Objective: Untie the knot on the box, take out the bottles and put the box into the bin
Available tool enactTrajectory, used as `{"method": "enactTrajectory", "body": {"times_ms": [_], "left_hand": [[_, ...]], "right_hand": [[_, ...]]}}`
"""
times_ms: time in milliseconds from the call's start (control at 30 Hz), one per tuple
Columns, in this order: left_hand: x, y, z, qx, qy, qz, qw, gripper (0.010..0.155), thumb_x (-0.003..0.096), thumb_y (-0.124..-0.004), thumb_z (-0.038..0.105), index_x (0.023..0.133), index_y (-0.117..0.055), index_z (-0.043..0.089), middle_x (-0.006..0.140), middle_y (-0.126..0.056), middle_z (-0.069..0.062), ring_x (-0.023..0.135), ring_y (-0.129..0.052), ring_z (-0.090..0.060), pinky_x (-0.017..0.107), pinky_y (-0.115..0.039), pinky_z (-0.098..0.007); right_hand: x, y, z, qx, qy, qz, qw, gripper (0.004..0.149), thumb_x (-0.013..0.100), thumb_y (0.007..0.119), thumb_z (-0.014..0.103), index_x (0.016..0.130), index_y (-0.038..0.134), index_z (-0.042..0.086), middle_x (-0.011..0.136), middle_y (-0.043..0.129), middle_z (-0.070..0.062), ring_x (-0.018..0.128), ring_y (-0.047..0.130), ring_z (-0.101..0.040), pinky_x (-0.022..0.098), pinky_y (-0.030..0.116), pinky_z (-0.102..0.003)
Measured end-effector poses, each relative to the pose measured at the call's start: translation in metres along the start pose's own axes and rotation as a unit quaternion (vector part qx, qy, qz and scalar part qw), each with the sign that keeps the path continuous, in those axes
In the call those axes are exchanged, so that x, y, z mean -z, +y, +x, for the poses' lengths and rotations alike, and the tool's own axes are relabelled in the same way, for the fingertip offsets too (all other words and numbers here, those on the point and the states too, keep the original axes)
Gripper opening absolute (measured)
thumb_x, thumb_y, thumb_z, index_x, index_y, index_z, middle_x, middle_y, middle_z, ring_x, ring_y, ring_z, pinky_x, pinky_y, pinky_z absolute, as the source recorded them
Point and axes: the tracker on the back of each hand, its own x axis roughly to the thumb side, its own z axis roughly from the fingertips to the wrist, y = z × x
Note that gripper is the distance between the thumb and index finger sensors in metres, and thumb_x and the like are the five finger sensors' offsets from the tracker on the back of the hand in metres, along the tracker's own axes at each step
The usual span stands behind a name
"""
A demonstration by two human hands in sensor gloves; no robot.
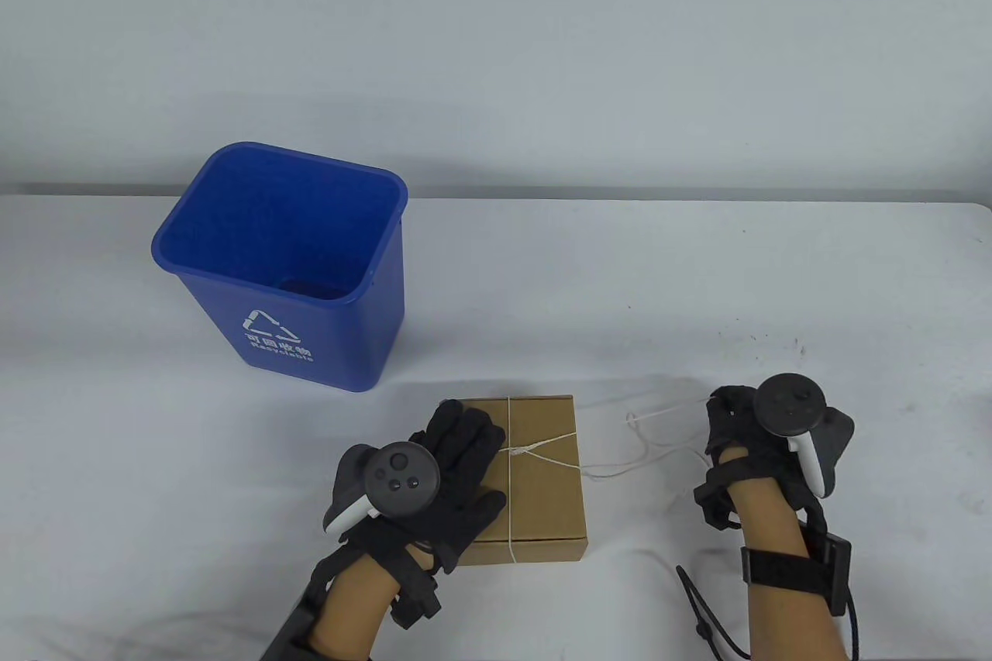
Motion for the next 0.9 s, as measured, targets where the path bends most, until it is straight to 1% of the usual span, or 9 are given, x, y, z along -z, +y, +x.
{"method": "enactTrajectory", "body": {"times_ms": [200, 267, 367, 500, 567, 600, 633, 833, 900], "left_hand": [[0.0, 0.0, 0.0, 0.0, 0.0, 0.0, 1.0, 0.08, 0.0539, -0.067, 0.051, 0.117, -0.029, 0.021, 0.12, -0.014, -0.004, 0.111, 0.005, -0.038, 0.07, -0.017, -0.08], [0.0, 0.0, 0.0, 0.0, 0.0, 0.0, 1.0, 0.08, 0.0539, -0.067, 0.051, 0.117, -0.029, 0.021, 0.12, -0.014, -0.004, 0.111, 0.005, -0.038, 0.07, -0.017, -0.08], [0.0, 0.0, 0.0, 0.001, 0.0, 0.0, 1.0, 0.08, 0.054, -0.067, 0.051, 0.117, -0.029, 0.021, 0.12, -0.014, -0.004, 0.111, 0.005, -0.038, 0.07, -0.017, -0.08], [0.0, 0.0, 0.0, 0.001, 0.0, 0.0, 1.0, 0.08, 0.0539, -0.067, 0.051, 0.117, -0.029, 0.021, 0.12, -0.014, -0.004, 0.111, 0.005, -0.038, 0.07, -0.017, -0.08], [0.0, 0.0, 0.0, 0.001, 0.0, 0.0, 1.0, 0.08, 0.054, -0.067, 0.051, 0.117, -0.029, 0.021, 0.12, -0.014, -0.004, 0.111, 0.005, -0.038, 0.07, -0.017, -0.08], [0.0, 0.0, 0.0, 0.001, 0.0, 0.0, 1.0, 0.08, 0.054, -0.067, 0.051, 0.117, -0.028, 0.021, 0.12, -0.014, -0.004, 0.111, 0.005, -0.038, 0.07, -0.017, -0.08], [0.0, 0.0, 0.0, 0.001, 0.0, 0.0, 1.0, 0.08, 0.054, -0.067, 0.051, 0.117, -0.028, 0.021, 0.12, -0.014, -0.004, 0.111, 0.005, -0.038, 0.07, -0.017, -0.08], [0.0, 0.0, 0.0, 0.001, 0.0, 0.0, 1.0, 0.08, 0.054, -0.067, 0.051, 0.117, -0.028, 0.021, 0.12, -0.014, -0.004, 0.111, 0.005, -0.038, 0.07, -0.017, -0.08], [0.0, 0.0, 0.0, 0.002, 0.001, 0.0, 1.0, 0.08, 0.054, -0.067, 0.051, 0.117, -0.029, 0.021, 0.12, -0.014, -0.004, 0.111, 0.005, -0.038, 0.07, -0.017, -0.08]], "right_hand": [[0.002, -0.014, -0.013, 0.021, 0.035, -0.023, 0.999, 0.04, 0.049, 0.075, 0.03, 0.081, 0.083, 0.008, 0.094, 0.074, -0.015, 0.091, 0.064, -0.052, 0.061, 0.051, -0.07], [0.002, -0.015, -0.015, 0.022, 0.039, -0.017, 0.999, 0.041, 0.049, 0.075, 0.031, 0.082, 0.083, 0.007, 0.094, 0.073, -0.016, 0.091, 0.064, -0.052, 0.061, 0.05, -0.07], [0.002, -0.009, -0.01, 0.021, 0.035, 0.031, 0.999, 0.046, 0.049, 0.075, 0.031, 0.086, 0.079, 0.005, 0.097, 0.069, -0.018, 0.092, 0.06, -0.054, 0.061, 0.048, -0.071], [-0.004, -0.004, 0.004, -0.007, 0.019, 0.11, 0.994, 0.055, 0.05, 0.074, 0.032, 0.096, 0.068, 0.003, 0.103, 0.057, -0.021, 0.095, 0.05, -0.057, 0.063, 0.042, -0.072], [-0.01, -0.003, 0.009, -0.029, 0.023, 0.158, 0.987, 0.062, 0.05, 0.074, 0.035, 0.1, 0.06, 0.002, 0.107, 0.048, -0.022, 0.096, 0.042, -0.058, 0.063, 0.038, -0.073], [-0.014, -0.004, 0.011, -0.039, 0.029, 0.201, 0.978, 0.068, 0.051, 0.072, 0.04, 0.104, 0.051, 0.002, 0.109, 0.039, -0.023, 0.098, 0.035, -0.059, 0.063, 0.033, -0.073], [-0.017, -0.005, 0.012, -0.041, 0.031, 0.213, 0.976, 0.071, 0.051, 0.071, 0.041, 0.105, 0.048, 0.002, 0.11, 0.035, -0.024, 0.098, 0.032, -0.059, 0.063, 0.031, -0.073], [-0.033, -0.02, 0.024, -0.027, 0.003, 0.187, 0.982, 0.077, 0.05, 0.073, 0.044, 0.106, 0.042, 0.0, 0.11, 0.027, -0.025, 0.098, 0.024, -0.06, 0.063, 0.027, -0.074], [-0.037, -0.024, 0.028, -0.028, -0.012, 0.193, 0.981, 0.081, 0.05, 0.074, 0.045, 0.107, 0.038, 0.0, 0.111, 0.023, -0.025, 0.097, 0.02, -0.06, 0.062, 0.024, -0.074]]}}
